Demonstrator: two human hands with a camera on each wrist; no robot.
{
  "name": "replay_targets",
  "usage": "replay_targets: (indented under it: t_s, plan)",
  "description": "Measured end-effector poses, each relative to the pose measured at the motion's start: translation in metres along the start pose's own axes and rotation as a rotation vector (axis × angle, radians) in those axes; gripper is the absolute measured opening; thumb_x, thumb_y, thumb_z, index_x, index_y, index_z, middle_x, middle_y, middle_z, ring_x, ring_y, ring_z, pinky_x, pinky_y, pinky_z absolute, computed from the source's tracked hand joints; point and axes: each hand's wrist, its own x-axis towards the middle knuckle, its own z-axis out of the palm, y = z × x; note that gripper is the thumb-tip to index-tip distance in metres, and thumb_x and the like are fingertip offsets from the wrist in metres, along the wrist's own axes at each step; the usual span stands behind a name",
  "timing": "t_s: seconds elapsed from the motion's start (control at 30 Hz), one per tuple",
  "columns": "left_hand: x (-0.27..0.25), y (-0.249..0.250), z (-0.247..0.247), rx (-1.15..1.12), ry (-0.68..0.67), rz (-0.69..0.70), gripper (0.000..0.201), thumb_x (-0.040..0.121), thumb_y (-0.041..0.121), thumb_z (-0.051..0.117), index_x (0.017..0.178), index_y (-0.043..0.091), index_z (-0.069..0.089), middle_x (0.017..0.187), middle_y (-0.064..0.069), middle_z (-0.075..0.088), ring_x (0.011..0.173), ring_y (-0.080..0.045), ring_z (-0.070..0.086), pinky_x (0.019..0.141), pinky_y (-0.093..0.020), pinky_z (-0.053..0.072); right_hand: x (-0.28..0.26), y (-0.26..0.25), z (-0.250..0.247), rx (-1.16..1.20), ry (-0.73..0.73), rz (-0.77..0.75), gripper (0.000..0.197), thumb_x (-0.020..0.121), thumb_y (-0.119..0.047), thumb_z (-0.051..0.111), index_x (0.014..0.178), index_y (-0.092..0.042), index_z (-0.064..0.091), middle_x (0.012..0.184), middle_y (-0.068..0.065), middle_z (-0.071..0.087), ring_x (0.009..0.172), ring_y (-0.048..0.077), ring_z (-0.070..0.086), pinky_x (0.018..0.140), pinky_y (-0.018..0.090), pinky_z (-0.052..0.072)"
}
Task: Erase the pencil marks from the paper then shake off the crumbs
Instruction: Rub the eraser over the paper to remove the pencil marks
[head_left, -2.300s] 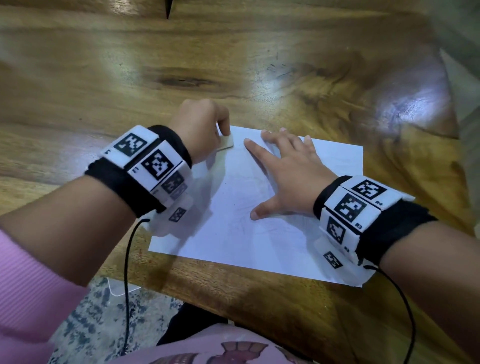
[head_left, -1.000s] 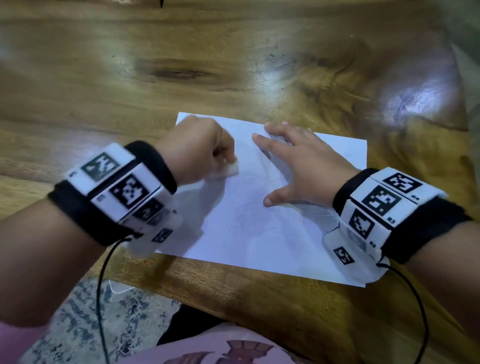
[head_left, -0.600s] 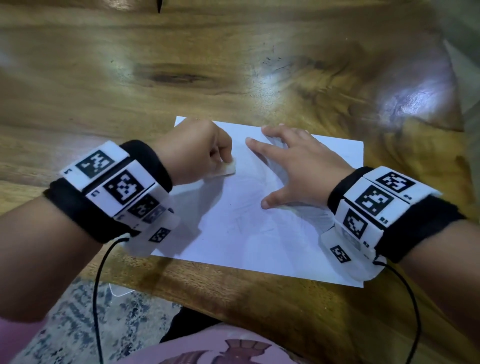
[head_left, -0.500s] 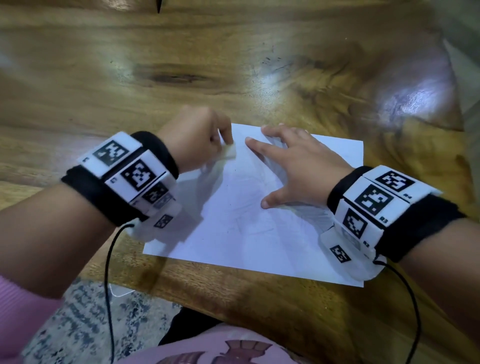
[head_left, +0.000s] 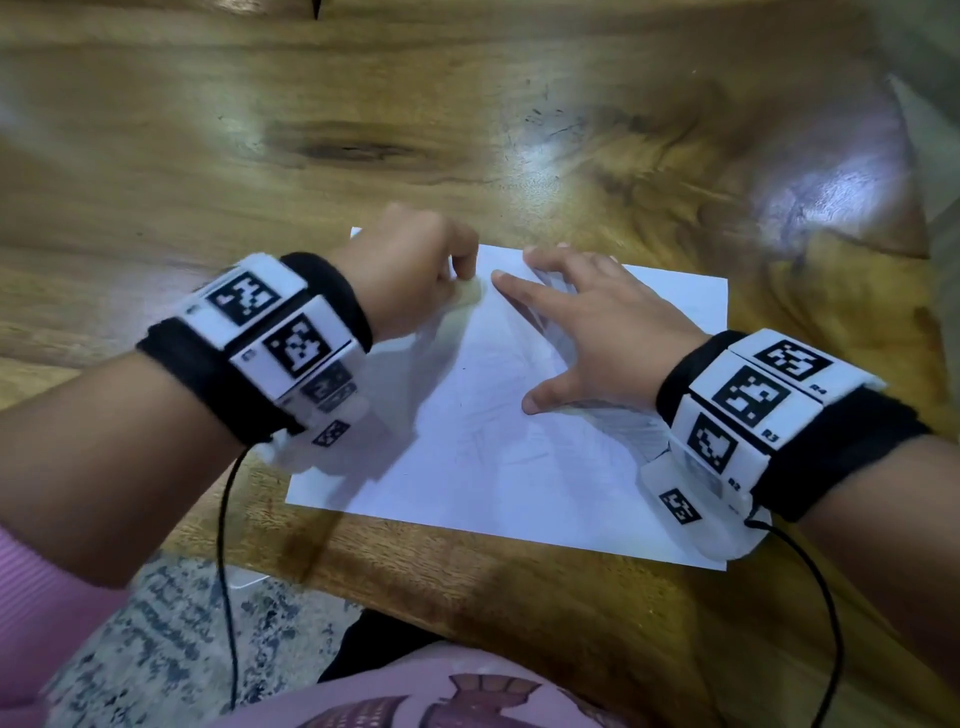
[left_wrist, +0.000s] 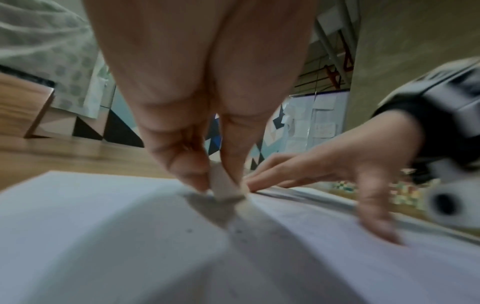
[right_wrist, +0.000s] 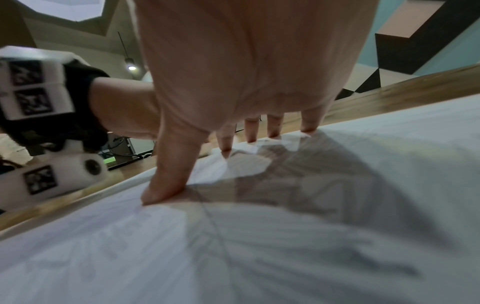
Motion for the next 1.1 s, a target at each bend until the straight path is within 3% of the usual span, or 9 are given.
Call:
replay_targets:
  t_s: [0.13, 0.3, 0.43, 0.53, 0.63, 0.73, 0.9, 1.0, 1.1]
  plan:
    - [-0.027, -0.008, 0.004, 0.029, -0.259, 0.127, 0.004, 0.076, 0.018, 0.066, 0.079, 0.014, 0.067, 0.073, -0.004, 0.064, 0.069, -0.022, 0.053, 0.057, -0.020, 0.036, 0.000, 0.000, -0.001, -0.001, -0.009, 0.000, 0.104, 0.068, -0.057, 0.071, 0.146, -0.043, 0.004, 0.156, -0.011, 0.000, 0.144, 0.015, -0.002, 0.118, 0.034, 0.003]
    - [0.002, -0.012, 0.001, 0.008, 0.120, -0.032, 0.013, 0.081, 0.012, 0.057, 0.090, 0.006, 0.064, 0.079, -0.010, 0.062, 0.079, -0.027, 0.055, 0.067, -0.025, 0.035, 0.000, 0.000, 0.000, 0.001, -0.007, 0.001, 0.105, 0.067, -0.057, 0.071, 0.146, -0.043, 0.004, 0.156, -0.011, 0.001, 0.144, 0.015, -0.001, 0.118, 0.034, 0.003]
    - [-0.031, -0.013, 0.010, -0.006, -0.049, 0.158, 0.014, 0.077, 0.021, 0.058, 0.068, 0.010, 0.060, 0.066, -0.008, 0.057, 0.065, -0.029, 0.051, 0.053, -0.023, 0.030, 0.000, 0.000, -0.001, -0.003, -0.009, 0.001, 0.104, 0.068, -0.057, 0.071, 0.146, -0.043, 0.004, 0.156, -0.011, 0.000, 0.144, 0.014, -0.004, 0.118, 0.034, 0.003]
    - [-0.042, -0.013, 0.011, -0.038, -0.185, 0.159, 0.017, 0.077, 0.020, 0.067, 0.063, 0.017, 0.058, 0.063, -0.004, 0.054, 0.061, -0.022, 0.046, 0.053, -0.021, 0.031, -0.001, -0.001, -0.001, 0.001, -0.018, 0.002, 0.104, 0.069, -0.057, 0.070, 0.146, -0.043, 0.002, 0.156, -0.011, -0.001, 0.144, 0.013, -0.006, 0.117, 0.033, 0.002]
    - [-0.017, -0.012, 0.010, -0.026, 0.017, 0.059, 0.011, 0.077, 0.005, 0.060, 0.083, 0.010, 0.067, 0.074, -0.008, 0.061, 0.070, -0.023, 0.051, 0.063, -0.025, 0.034, -0.001, -0.001, -0.001, 0.006, -0.018, 0.005, 0.104, 0.069, -0.056, 0.070, 0.146, -0.043, 0.002, 0.156, -0.012, -0.001, 0.144, 0.014, -0.005, 0.118, 0.034, 0.002]
    - [-0.012, -0.009, 0.012, -0.012, 0.125, 0.014, 0.009, 0.080, 0.013, 0.060, 0.084, 0.007, 0.065, 0.076, -0.006, 0.054, 0.072, -0.022, 0.046, 0.066, -0.026, 0.033, 0.000, 0.000, 0.000, 0.000, -0.016, 0.005, 0.105, 0.068, -0.057, 0.071, 0.146, -0.043, 0.003, 0.156, -0.011, -0.001, 0.144, 0.014, -0.005, 0.118, 0.035, 0.002]
    - [-0.045, -0.010, 0.011, -0.007, -0.199, 0.122, 0.003, 0.077, 0.014, 0.065, 0.074, 0.014, 0.067, 0.070, -0.007, 0.064, 0.066, -0.024, 0.054, 0.054, -0.015, 0.031, 0.000, 0.001, 0.001, 0.006, -0.015, 0.001, 0.104, 0.069, -0.057, 0.070, 0.146, -0.043, 0.003, 0.156, -0.012, -0.002, 0.144, 0.014, -0.007, 0.118, 0.034, 0.001]
    - [-0.025, -0.013, 0.006, -0.009, -0.038, 0.032, 0.015, 0.076, 0.005, 0.060, 0.085, 0.012, 0.069, 0.074, -0.009, 0.067, 0.069, -0.022, 0.053, 0.055, -0.025, 0.028, 0.000, 0.000, 0.001, 0.012, -0.005, 0.000, 0.104, 0.068, -0.056, 0.071, 0.146, -0.043, 0.004, 0.156, -0.012, -0.001, 0.144, 0.013, -0.005, 0.118, 0.034, 0.001]
    - [-0.011, -0.014, 0.001, -0.020, 0.138, -0.077, 0.013, 0.078, 0.007, 0.057, 0.088, 0.007, 0.066, 0.071, -0.006, 0.060, 0.069, -0.020, 0.048, 0.059, -0.023, 0.027, 0.000, 0.000, 0.000, 0.010, 0.001, 0.000, 0.104, 0.068, -0.056, 0.072, 0.146, -0.043, 0.005, 0.156, -0.010, 0.000, 0.144, 0.014, -0.004, 0.118, 0.034, 0.002]
